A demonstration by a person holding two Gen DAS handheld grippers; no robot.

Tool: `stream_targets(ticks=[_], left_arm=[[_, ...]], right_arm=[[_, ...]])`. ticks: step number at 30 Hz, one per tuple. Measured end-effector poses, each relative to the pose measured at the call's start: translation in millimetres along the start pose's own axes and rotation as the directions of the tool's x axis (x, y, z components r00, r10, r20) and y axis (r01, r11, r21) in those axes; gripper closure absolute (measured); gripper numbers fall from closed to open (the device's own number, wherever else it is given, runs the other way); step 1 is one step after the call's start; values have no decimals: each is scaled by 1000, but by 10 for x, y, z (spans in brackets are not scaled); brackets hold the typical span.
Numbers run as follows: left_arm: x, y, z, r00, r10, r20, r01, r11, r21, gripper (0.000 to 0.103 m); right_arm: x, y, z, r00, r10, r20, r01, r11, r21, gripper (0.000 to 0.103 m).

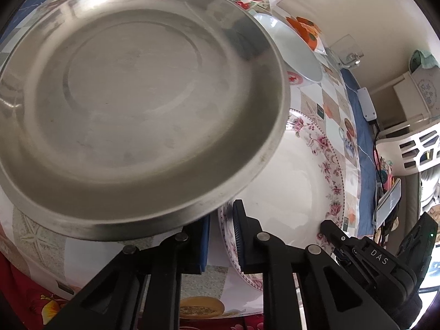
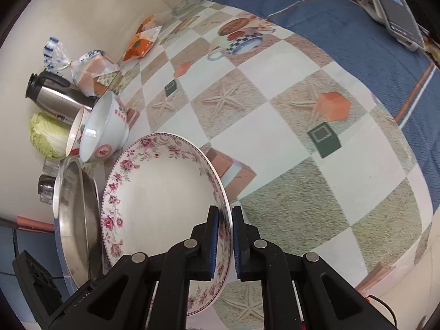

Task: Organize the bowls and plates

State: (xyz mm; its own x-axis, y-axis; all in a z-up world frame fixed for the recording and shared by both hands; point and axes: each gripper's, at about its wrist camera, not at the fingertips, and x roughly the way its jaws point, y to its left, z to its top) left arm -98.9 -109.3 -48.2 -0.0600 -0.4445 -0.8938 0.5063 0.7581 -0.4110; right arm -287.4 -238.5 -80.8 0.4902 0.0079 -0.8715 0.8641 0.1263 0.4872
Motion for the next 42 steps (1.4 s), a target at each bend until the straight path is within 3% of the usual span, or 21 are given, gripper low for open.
stream_targets(ticks=[12, 17, 42], left_arm=[[130, -253, -13, 999, -38, -27, 40, 994, 105, 86], [148, -233, 23, 998, -65, -14, 67, 994, 90, 86], [254, -321, 169, 994, -101, 35, 99, 993, 65, 86]], right_arm=[[-114, -288, 41, 1000, 6, 27, -8, 997, 80, 93], [-101, -402, 82, 998, 46, 31, -49, 993, 110, 93], [-94, -519, 164, 994, 91, 56, -98, 987, 131, 91]])
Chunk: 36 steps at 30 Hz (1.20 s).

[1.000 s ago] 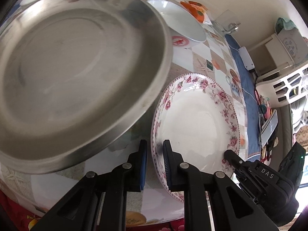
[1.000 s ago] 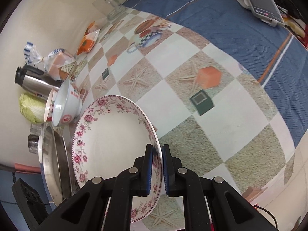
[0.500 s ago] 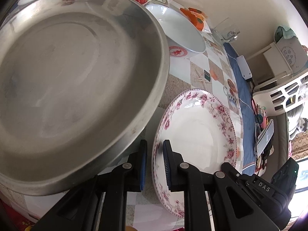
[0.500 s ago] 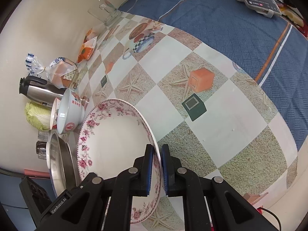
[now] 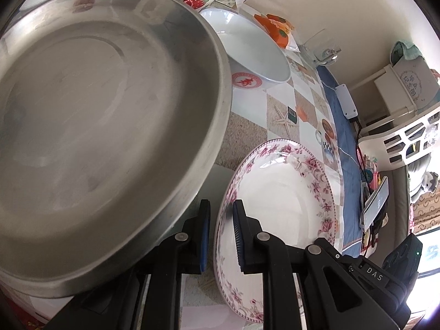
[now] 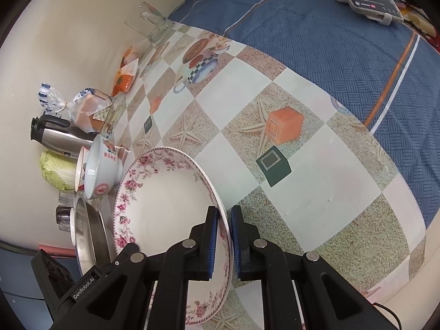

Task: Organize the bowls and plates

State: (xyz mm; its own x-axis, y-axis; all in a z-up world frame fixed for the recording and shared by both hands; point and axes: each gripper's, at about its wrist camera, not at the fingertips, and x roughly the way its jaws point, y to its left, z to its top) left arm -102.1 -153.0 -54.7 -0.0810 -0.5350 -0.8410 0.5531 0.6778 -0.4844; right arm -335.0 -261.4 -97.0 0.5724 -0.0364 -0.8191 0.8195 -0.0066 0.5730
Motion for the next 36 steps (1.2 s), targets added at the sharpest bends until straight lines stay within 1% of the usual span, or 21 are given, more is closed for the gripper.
stream_targets(ticks=[4, 8, 10, 15, 23, 27, 31, 33, 36], left_arm=[[18, -32, 13, 1000, 6, 8, -6, 1000, 8, 86], [37, -91, 28, 999, 24, 20, -25, 998, 56, 86], [37, -95, 28, 999, 28, 22, -29, 998, 62, 86], [26, -72, 29, 1000, 21, 19, -23, 998, 65, 86], [12, -119, -8, 999, 34, 9, -35, 994, 107, 86], [25, -177, -34, 999, 35, 0, -34, 989, 143, 86], [17, -219, -51, 999, 42, -1, -41, 986, 162, 87], [-2, -244, -58, 999, 48, 6, -48, 984, 174, 87], [-53, -292, -55, 999, 42, 24, -46, 980, 193, 87]], right_arm=[[6, 15, 0, 1000, -8, 6, 8, 1000, -9, 91], [23, 57, 6, 1000, -22, 19, 22, 999, -28, 91], [29, 58, 12, 999, -22, 23, 23, 999, -29, 90], [31, 62, 8, 999, -21, 29, 22, 999, -28, 90], [15, 36, 11, 999, -19, 34, 20, 1000, -21, 90], [-19, 10, 14, 998, -37, 48, 37, 999, -17, 89], [-52, 46, 2, 995, -75, 67, 78, 996, -44, 89], [-70, 68, -1, 993, -92, 76, 97, 993, -60, 89], [-116, 60, -1, 992, -94, 88, 100, 993, -63, 89]])
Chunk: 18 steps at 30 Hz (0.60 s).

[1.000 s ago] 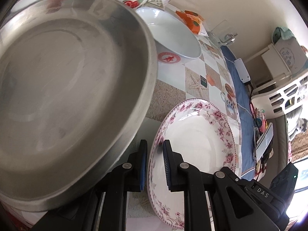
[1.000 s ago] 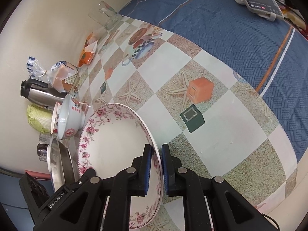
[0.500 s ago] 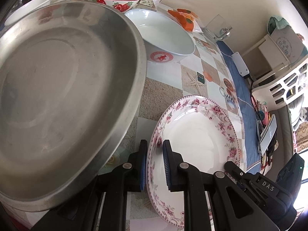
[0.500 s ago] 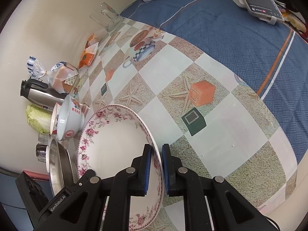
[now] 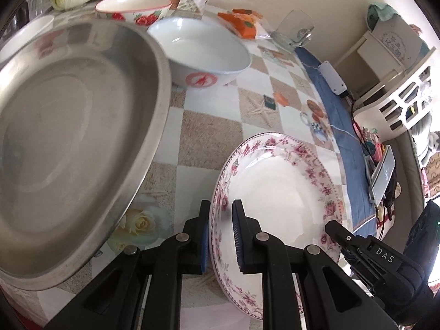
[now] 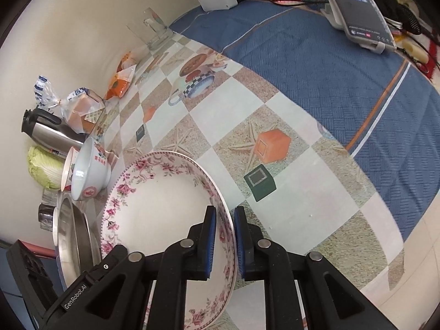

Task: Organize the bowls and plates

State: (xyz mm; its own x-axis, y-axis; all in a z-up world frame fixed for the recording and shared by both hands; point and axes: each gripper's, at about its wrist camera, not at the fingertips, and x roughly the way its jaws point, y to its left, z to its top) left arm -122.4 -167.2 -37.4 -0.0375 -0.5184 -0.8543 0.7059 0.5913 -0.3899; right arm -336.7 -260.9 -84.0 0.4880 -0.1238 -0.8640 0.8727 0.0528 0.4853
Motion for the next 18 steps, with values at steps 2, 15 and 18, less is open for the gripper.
stream_targets(ticks=[2, 15, 18], left_arm=[[-34, -31, 8, 1000, 5, 13, -5, 1000, 17, 87], [65, 92, -3, 999, 5, -38, -6, 1000, -31, 87], [59, 95, -4, 999, 5, -41, -6, 1000, -26, 87]], right_arm=[[-50, 11, 5, 1000, -4, 19, 4, 1000, -11, 88], [7, -1, -13, 999, 34, -7, -34, 999, -5, 89], [84, -19, -29, 998, 57, -32, -56, 998, 6, 88]])
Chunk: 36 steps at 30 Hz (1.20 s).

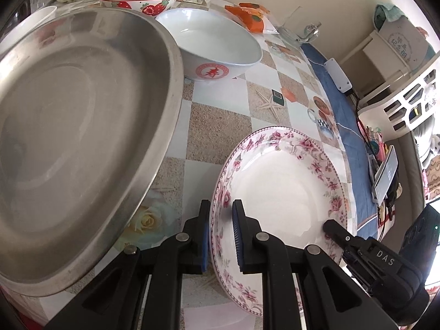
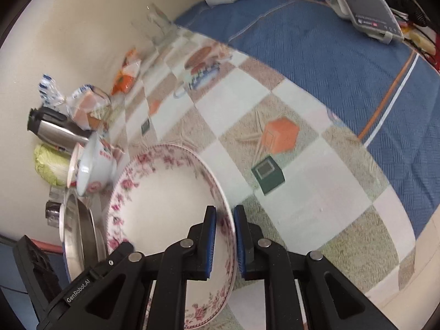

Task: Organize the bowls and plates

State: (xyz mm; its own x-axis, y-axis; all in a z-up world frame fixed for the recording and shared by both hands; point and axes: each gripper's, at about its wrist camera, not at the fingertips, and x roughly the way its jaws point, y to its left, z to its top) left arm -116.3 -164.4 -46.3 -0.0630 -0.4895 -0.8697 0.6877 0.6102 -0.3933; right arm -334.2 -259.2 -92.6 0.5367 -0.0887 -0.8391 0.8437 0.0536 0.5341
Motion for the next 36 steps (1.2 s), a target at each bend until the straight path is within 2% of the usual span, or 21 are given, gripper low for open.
stream_targets(ticks=[4, 10, 13, 18, 36], left_arm=[[-16, -25, -5, 1000, 17, 8, -17, 1000, 18, 87], [-186, -163, 22, 996, 18, 86, -26, 996, 88, 87], [-228, -229, 25, 993, 39, 109, -53, 990, 128, 87], [-222, -242, 48, 994, 27, 104, -40, 991, 127, 87], [-645, -284, 145, 978, -42, 202, 9, 987, 162, 87]], right_arm=[[-19, 14, -5, 1000, 5, 7, -5, 1000, -7, 88], [-101, 65, 4, 999, 13, 44, -11, 999, -44, 88], [-153, 89, 6, 998, 17, 62, -13, 998, -56, 88], [-229, 114, 14, 995, 20, 95, -14, 998, -67, 88], [-513, 346, -55, 980, 31, 195, -6, 992, -128, 88]])
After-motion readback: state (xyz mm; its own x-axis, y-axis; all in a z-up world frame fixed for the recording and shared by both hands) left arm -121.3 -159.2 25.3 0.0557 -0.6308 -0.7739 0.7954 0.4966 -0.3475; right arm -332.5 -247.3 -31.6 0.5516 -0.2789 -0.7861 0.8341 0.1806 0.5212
